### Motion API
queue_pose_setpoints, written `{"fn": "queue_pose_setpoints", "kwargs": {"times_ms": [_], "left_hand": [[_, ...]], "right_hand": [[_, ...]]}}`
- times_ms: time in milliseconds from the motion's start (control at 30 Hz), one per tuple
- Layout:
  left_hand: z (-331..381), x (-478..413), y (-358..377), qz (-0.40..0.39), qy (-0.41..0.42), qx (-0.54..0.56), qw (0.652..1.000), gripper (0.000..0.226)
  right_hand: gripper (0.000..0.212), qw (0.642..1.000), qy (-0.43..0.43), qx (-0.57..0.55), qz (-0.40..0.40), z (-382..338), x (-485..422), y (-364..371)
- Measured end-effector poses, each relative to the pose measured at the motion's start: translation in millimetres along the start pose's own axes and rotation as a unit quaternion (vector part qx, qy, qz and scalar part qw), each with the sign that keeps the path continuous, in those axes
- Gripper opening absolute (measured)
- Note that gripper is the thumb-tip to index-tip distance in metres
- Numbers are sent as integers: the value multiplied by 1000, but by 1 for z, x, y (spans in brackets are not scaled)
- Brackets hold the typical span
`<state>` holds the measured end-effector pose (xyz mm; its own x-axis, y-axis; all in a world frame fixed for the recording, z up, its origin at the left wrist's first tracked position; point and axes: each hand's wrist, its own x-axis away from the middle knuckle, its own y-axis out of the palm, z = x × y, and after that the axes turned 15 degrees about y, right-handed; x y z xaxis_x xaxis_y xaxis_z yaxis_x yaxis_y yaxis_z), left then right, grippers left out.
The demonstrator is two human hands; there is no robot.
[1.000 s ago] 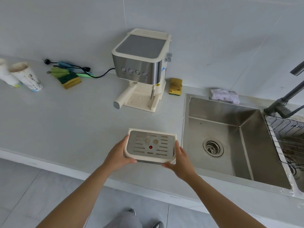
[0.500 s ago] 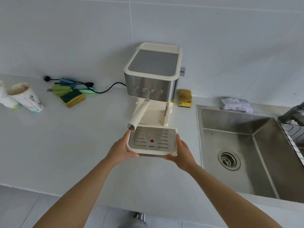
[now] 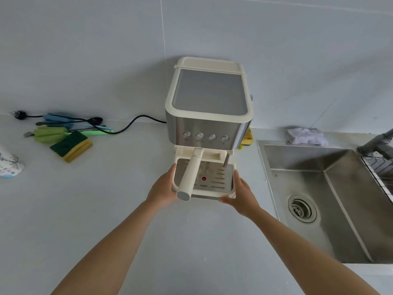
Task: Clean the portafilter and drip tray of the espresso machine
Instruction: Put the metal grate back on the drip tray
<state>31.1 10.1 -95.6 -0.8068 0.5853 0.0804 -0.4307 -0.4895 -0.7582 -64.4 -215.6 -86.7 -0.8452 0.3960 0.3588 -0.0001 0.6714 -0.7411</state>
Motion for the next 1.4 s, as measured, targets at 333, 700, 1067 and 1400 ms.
{"fn": "queue_pose_setpoints", "kwargs": {"times_ms": [333, 700, 1067, 1400], "left_hand": [[-27, -25, -4, -3, -7, 28, 1000, 102], [-31, -43, 2, 4, -18, 22, 1000, 98], [-26, -52, -4, -5, -19, -6, 1000, 98], [-21, -47, -5, -21, -15, -63, 998, 90]], "right_hand": [[95, 1000, 2, 24, -17, -15, -33, 5], [83, 999, 21, 35, -33, -13, -58, 6], [83, 998, 45, 37, -33, -16, -67, 8], [102, 995, 56, 76, -21, -23, -55, 5]]}}
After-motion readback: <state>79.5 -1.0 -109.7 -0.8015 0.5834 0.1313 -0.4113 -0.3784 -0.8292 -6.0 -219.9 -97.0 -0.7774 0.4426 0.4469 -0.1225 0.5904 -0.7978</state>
